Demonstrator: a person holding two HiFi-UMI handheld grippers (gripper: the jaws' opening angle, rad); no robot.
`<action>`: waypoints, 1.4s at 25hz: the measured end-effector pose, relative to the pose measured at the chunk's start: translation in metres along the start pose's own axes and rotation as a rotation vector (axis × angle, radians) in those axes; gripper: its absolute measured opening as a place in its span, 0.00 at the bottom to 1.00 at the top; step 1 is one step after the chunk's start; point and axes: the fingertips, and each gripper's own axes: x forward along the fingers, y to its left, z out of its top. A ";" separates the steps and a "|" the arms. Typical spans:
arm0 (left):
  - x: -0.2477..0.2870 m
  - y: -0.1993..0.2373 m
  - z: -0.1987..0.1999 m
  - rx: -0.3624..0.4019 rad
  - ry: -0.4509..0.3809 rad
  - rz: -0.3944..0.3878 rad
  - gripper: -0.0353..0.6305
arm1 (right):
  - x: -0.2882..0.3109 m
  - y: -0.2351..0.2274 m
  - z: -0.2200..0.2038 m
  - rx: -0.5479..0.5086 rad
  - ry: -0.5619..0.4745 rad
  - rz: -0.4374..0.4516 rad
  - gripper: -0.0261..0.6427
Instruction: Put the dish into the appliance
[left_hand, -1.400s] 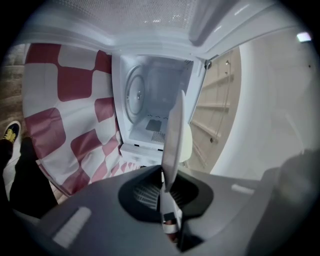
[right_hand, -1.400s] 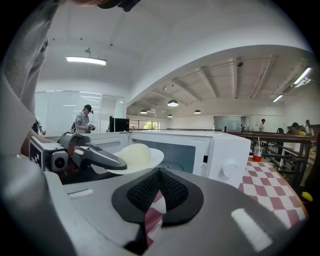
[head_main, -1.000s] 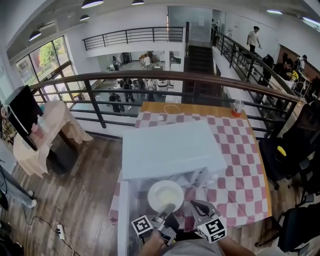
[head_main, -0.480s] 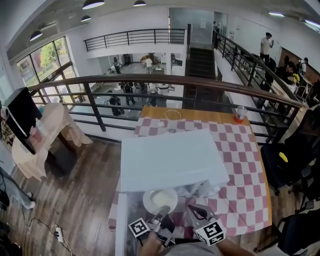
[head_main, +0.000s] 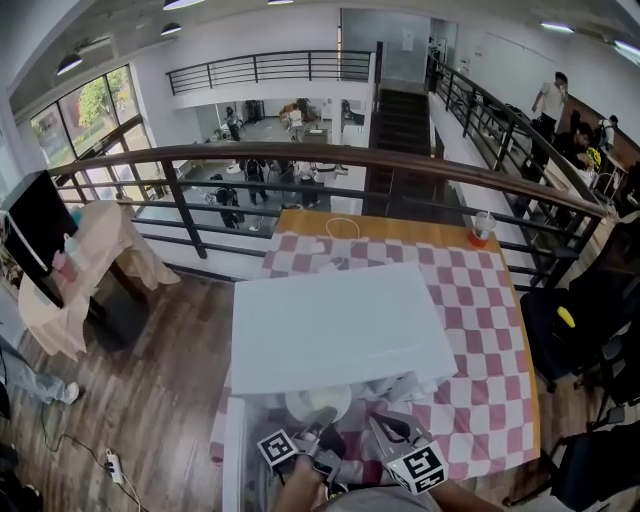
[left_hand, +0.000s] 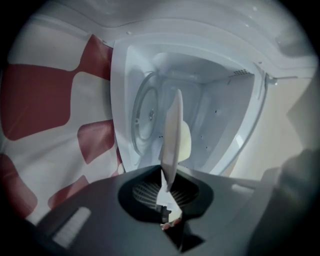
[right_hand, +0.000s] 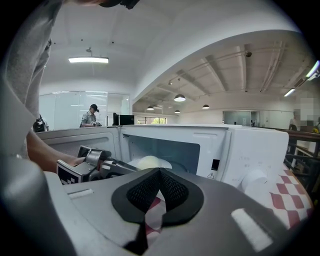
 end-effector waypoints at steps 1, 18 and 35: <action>0.004 0.002 0.002 0.000 -0.001 0.006 0.10 | 0.000 -0.003 -0.002 0.001 0.004 -0.002 0.04; 0.030 0.030 0.029 -0.008 -0.024 0.127 0.10 | 0.000 -0.021 -0.009 0.027 0.012 -0.019 0.04; 0.042 0.044 0.036 -0.029 -0.030 0.182 0.09 | -0.006 -0.026 -0.012 0.033 0.001 -0.047 0.04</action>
